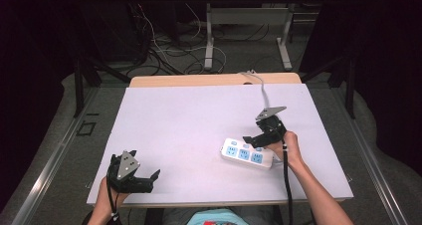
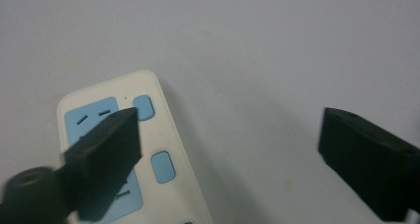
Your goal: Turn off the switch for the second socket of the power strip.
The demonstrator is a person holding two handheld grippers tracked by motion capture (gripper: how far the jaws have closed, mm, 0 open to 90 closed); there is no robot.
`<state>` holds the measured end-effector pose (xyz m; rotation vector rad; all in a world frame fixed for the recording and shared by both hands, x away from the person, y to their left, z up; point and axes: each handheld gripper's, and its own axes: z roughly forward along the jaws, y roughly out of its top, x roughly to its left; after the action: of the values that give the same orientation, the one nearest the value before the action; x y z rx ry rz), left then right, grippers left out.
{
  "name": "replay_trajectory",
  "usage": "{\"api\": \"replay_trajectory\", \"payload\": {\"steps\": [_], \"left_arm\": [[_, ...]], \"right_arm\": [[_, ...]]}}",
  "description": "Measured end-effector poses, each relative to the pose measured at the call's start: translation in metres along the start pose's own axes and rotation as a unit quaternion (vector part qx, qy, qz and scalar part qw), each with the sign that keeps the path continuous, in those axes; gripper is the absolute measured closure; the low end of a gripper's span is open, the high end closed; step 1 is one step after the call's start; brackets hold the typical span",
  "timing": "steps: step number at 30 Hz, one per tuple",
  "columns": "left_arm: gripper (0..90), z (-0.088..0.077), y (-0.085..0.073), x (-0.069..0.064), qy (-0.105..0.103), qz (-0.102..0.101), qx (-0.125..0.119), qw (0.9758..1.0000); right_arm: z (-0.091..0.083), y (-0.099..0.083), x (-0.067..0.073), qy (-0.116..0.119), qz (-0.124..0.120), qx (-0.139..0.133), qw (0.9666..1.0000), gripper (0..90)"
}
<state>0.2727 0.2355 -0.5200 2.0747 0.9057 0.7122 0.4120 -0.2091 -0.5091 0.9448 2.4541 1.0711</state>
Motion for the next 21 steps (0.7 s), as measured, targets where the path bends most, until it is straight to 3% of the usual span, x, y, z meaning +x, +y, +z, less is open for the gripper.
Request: {"api": "replay_trajectory", "payload": {"steps": [5, 7, 8, 13, 18, 21], "left_arm": [[0.0, 0.0, 0.0, 0.0, -0.001, 0.001, 0.0, 1.0], [0.0, 0.0, 0.0, 0.0, -0.002, 0.001, 0.0, 1.0], [0.0, 0.001, 0.0, 0.0, -0.005, -0.001, 0.001, 1.0], [0.0, 0.0, 0.0, 0.0, -0.002, 0.0, 0.0, 1.0], [0.0, 0.0, 0.0, -0.001, -0.004, -0.001, 0.0, 1.0], [0.0, 0.0, 0.0, -0.001, -0.003, -0.001, 0.0, 1.0]], "right_arm": [[-0.003, 0.001, 0.003, 0.007, -0.005, -0.002, 1.0, 36.6], [-0.004, 0.001, 0.005, 0.009, -0.006, -0.006, 0.9999, 50.3], [-0.004, 0.001, 0.005, 0.009, -0.006, -0.006, 0.9999, 50.3], [-0.005, 0.001, 0.01, 0.024, -0.02, -0.014, 0.9994, 76.1], [-0.004, 0.002, 0.015, 0.031, -0.027, -0.012, 0.9991, 88.8], [-0.003, 0.002, 0.017, 0.039, -0.03, 0.002, 0.9988, 90.0]]}}
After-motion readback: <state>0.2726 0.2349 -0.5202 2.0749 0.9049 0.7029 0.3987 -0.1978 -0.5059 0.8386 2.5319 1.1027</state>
